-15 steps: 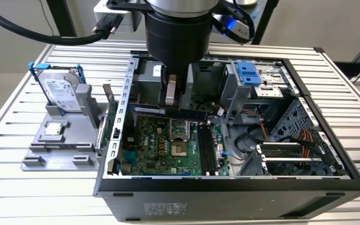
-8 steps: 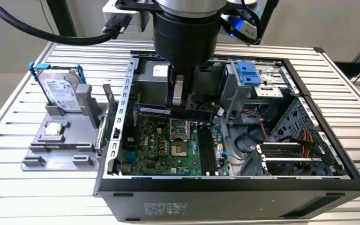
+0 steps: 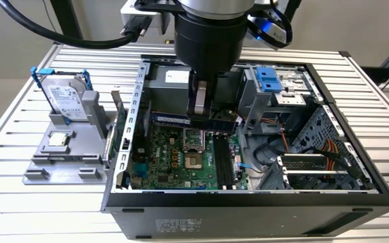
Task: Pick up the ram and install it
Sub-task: 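Pick up the ram and move it above insertion slot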
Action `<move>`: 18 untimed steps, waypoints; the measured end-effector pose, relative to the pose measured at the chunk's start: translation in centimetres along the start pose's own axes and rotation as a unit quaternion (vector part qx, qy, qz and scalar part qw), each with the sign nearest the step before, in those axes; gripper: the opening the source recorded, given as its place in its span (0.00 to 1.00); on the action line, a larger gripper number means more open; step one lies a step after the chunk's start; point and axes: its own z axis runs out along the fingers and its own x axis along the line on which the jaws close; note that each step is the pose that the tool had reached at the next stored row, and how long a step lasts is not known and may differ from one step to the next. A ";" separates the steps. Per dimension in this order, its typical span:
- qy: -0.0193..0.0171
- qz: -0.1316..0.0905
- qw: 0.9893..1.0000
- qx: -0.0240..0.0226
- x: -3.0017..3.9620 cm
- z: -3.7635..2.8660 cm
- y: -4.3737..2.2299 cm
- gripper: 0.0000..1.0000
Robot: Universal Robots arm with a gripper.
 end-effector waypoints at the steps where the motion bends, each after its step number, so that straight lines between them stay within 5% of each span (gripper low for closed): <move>1: 0.000 0.000 1.000 0.000 -0.02 0.00 -0.11 0.00; 18: 0.007 0.007 1.000 0.001 -0.34 0.02 -2.04 0.00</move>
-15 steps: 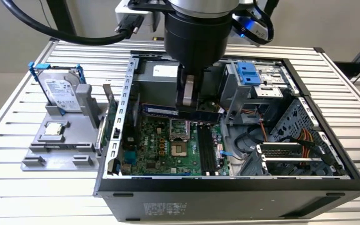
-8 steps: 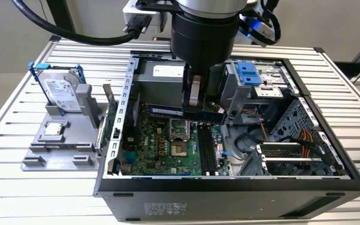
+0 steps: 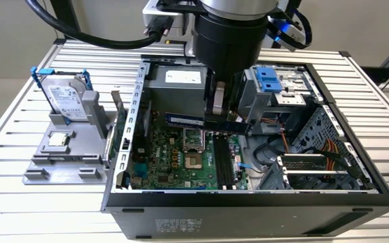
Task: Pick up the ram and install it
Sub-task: 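Pick up the ram and move it above insertion slot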
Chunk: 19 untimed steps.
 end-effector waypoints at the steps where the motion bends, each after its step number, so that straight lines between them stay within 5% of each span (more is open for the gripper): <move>1: 0.000 0.000 1.000 0.000 -0.02 0.01 -0.13 0.00; 19: 0.007 0.013 1.000 0.001 -0.93 0.03 -2.66 0.00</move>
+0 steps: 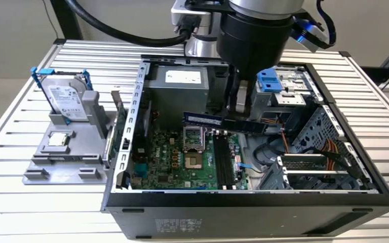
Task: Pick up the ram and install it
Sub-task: 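Pick up the ram and move it above insertion slot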
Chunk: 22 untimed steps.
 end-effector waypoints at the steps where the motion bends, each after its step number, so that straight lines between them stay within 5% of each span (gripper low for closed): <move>1: 0.000 0.001 1.000 0.000 -0.12 0.00 -0.17 0.00; 22: 0.001 0.001 1.000 0.000 -1.69 -0.02 -2.70 0.00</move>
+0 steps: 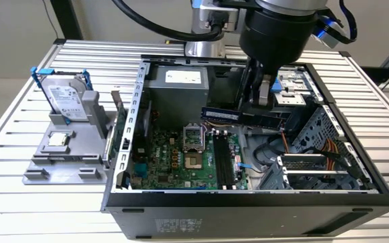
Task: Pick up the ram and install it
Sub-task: 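Pick up the ram and move it above insertion slot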
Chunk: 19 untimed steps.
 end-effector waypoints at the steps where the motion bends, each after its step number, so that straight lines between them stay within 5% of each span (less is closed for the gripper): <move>1: 0.000 0.000 1.000 0.000 -0.06 0.00 -0.20 0.00; 19: 0.000 0.000 1.000 0.000 -0.77 -0.01 -3.20 0.00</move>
